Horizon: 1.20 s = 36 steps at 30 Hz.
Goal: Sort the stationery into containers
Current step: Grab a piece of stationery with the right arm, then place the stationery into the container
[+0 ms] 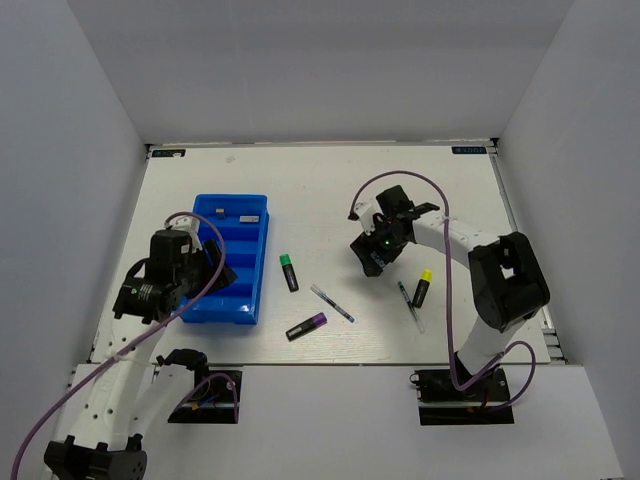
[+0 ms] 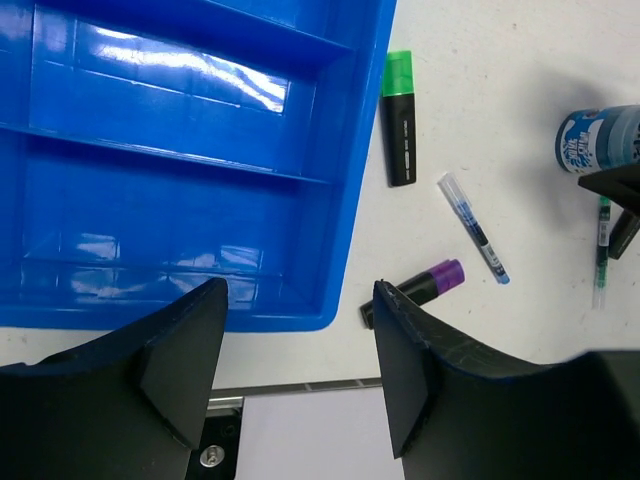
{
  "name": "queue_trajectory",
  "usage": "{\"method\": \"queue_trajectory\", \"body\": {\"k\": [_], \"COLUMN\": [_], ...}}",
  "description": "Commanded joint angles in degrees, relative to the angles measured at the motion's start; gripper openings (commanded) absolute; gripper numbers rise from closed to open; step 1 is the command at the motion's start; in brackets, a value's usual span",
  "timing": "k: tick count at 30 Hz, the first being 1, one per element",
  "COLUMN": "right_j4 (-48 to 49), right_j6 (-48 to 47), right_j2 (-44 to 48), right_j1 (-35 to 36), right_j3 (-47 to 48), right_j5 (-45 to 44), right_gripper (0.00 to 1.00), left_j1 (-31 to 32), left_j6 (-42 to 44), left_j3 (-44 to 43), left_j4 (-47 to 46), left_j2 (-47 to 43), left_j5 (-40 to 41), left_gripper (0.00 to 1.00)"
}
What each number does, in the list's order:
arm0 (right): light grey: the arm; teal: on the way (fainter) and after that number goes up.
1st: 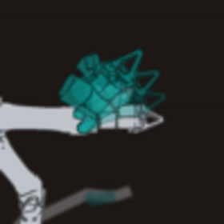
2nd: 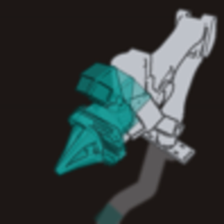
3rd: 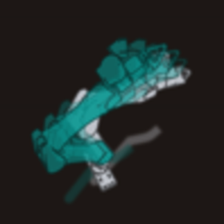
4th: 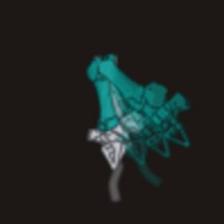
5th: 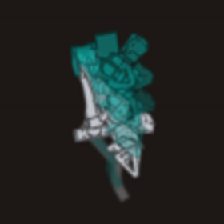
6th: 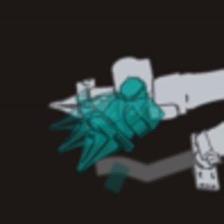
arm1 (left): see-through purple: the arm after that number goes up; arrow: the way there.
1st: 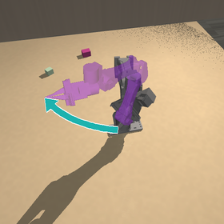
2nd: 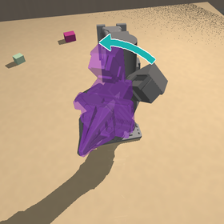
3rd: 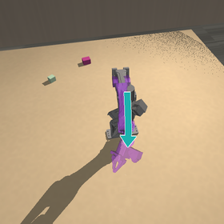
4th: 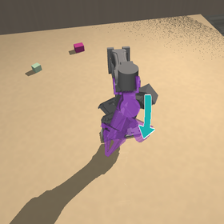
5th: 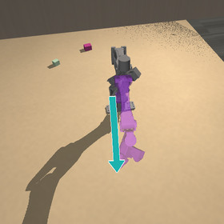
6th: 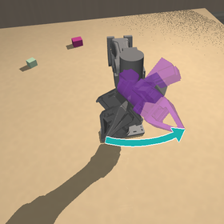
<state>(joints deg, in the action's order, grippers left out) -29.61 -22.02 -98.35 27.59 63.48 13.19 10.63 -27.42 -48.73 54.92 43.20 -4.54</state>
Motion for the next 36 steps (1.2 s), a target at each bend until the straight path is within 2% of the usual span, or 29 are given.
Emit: {"method": "queue_trajectory", "body": {"k": [1, 3, 5, 6, 8, 9, 12, 13, 15, 17, 19, 20, 21, 22, 23, 24, 26, 27, 29, 30, 32, 36], "right_j4": [3.0, 3.0, 3.7, 3.9, 3.1, 2.8, 1.0, -0.2, -3.7, -6.9, -15.7, -18.9, -26.8, -29.2, -31.5, -37.0, -39.2, -40.7, -39.1, -34.3, -30.8, -8.3], "right_j6": [1.5, 1.6, 1.4, 1.3, 0.7, 0.4, -0.3, -0.6, -1.3, -3.0, -5.1, -9.5, -10.7, -13.3, -15.5, -16.2, -19.3, -23.6, -25.1, -25.0, -24.7, -13.1], "right_j2": [-1.4, -1.7, -1.4, -1.1, -1.0, -0.9, 0.2, 0.4, 0.9, 0.8, -0.9, -1.8, -2.6, -6.1, -7.5, -8.8, -13.8, -15.5, -16.6, -16.9, -18.8, -22.6], "right_j1": [1.4, 2.4, 2.7, 2.8, 3.1, 3.1, 3.3, 3.2, 3.3, 3.6, 4.0, 4.8, 5.3, 5.7, 7.0, 7.6, 10.4, 11.0, 13.6, 14.3, 16.4, 18.2], "right_j3": [3.4, 3.8, 3.0, 2.9, 2.8, 2.7, 2.8, 3.0, 4.8, 10.6, 15.4, 24.2, 27.7, 31.1, 40.9, 44.1, 51.5, 54.4, 55.6, 55.9, 56.7, 58.0], "right_j5": [-2.5, -3.3, -4.3, -4.8, -6.7, -6.9, -8.0, -8.0, -6.3, -1.6, 1.7, 6.7, 8.4, 9.6, 14.2, 15.4, 17.7, 21.6, 23.1, 23.7, 23.8, 26.4], "right_gripper": [0.90, 0.90, 0.82, 0.71, 0.62, 0.53, 0.42, 0.21, 0.00, 0.00, 0.00, 0.00, 0.00, 0.00, 0.00, 0.00, 0.00, 0.00, 0.00, 0.00, 0.00, 0.00], "left_j1": [0.1, 0.1, 0.1, 0.2, 0.3, 0.1, 0.2, 0.2, 0.2, 0.3, 0.1, 0.2, 0.1, 0.1, 0.2, 0.2, 0.3, 0.2, 0.3, 0.2, 0.3, 0.2], "left_j6": [0.8, 1.0, 1.1, 0.9, 0.8, 0.9, 0.8, 1.0, 0.7, 0.8, 2.3, 2.7, 3.2, 4.7, 5.2, 5.4, 6.0, 6.0, 6.4, 6.6, 7.1, 7.2], "left_j3": [-0.7, -1.1, -1.5, -1.3, -1.4, -1.5, -2.1, -2.2, -3.0, -4.9, -6.4, -7.9, -9.6, -10.8, -11.4, -12.2, -12.4, -11.9, -11.7, -11.7, -11.9, -12.0], "left_j4": [1.9, 3.2, 3.4, 3.4, 3.5, 3.5, 3.9, 4.0, 4.2, 4.0, 4.7, 4.9, 5.0, 5.3, 5.2, 5.3, 4.5, 4.1, 3.9, 4.2, 4.4, 3.7], "left_j2": [-2.2, -2.2, -2.5, -2.7, -2.8, -2.9, -2.6, -2.7, -2.8, -2.7, -2.5, -2.4, -2.2, -2.4, -2.5, -2.9, -4.1, -4.6, -6.6, -7.6, -8.8, -10.9], "left_j5": [0.1, 0.8, 0.6, 0.5, 0.2, 0.1, 0.0, -0.1, -0.8, -1.3, -1.9, -1.8, -1.9, -2.0, -2.1, -2.1, -2.3, -2.1, -1.4, -1.2, -0.2, 1.1], "left_gripper": [0.70, 0.70, 0.70, 0.70, 0.70, 0.70, 0.70, 0.70, 0.70, 0.70, 0.69, 0.67, 0.67, 0.66, 0.66, 0.66, 0.66, 0.66, 0.66, 0.66, 0.66, 0.66]}}
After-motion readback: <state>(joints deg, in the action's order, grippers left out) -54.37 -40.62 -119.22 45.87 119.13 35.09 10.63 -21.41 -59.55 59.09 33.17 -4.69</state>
